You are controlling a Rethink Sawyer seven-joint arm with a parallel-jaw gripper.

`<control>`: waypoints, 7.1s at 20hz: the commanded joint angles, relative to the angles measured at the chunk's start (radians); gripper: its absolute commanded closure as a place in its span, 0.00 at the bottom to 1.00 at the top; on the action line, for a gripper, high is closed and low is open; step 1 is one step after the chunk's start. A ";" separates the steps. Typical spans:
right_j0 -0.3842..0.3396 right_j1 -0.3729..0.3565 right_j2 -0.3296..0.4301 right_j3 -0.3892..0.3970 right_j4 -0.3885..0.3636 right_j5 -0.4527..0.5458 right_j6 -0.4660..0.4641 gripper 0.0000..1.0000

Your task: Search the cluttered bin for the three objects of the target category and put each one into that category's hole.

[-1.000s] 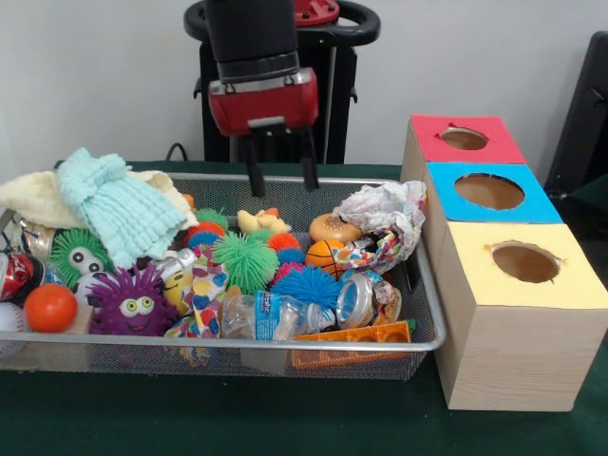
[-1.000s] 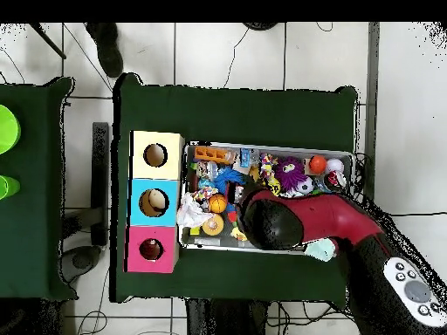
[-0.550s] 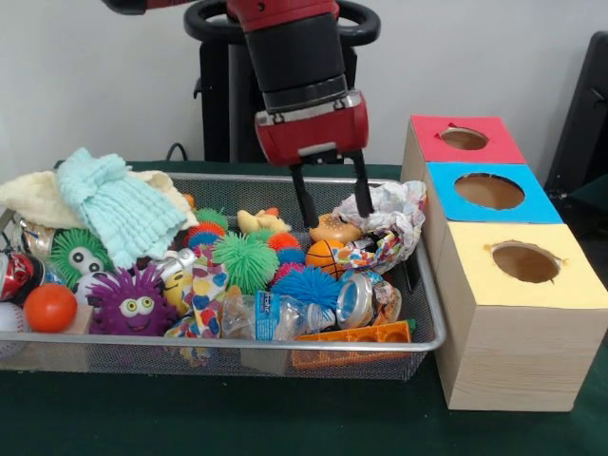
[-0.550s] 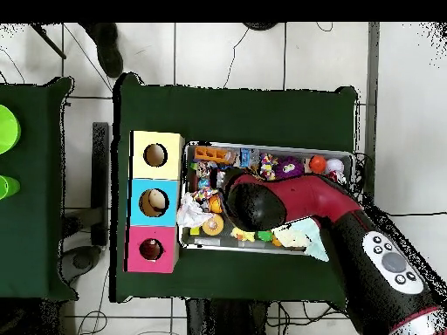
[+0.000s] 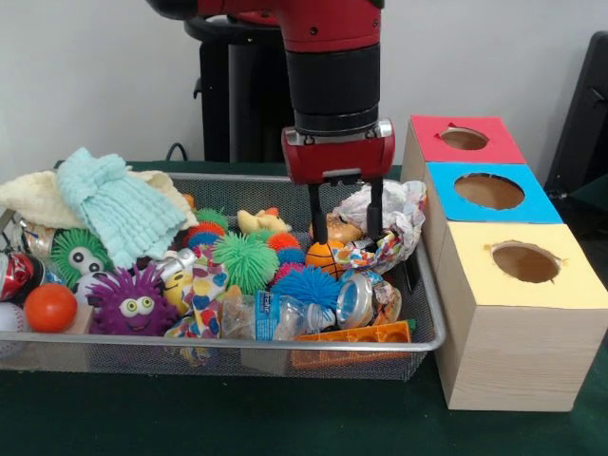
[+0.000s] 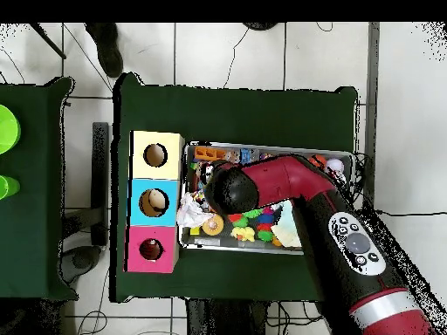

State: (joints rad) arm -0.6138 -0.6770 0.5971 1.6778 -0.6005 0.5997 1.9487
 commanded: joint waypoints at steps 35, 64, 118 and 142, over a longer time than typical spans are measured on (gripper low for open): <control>0.054 0.090 -0.223 -0.045 0.018 0.142 -0.001 0.00; 0.118 0.167 -0.473 0.275 -0.060 -0.340 0.126 0.00; 0.233 0.506 -0.744 0.108 0.103 -1.196 0.109 1.00; 0.185 0.098 -0.582 0.297 0.134 -0.619 0.071 1.00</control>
State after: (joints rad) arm -0.3932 -0.4262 -0.1362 1.9680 -0.5462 -0.3196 1.9491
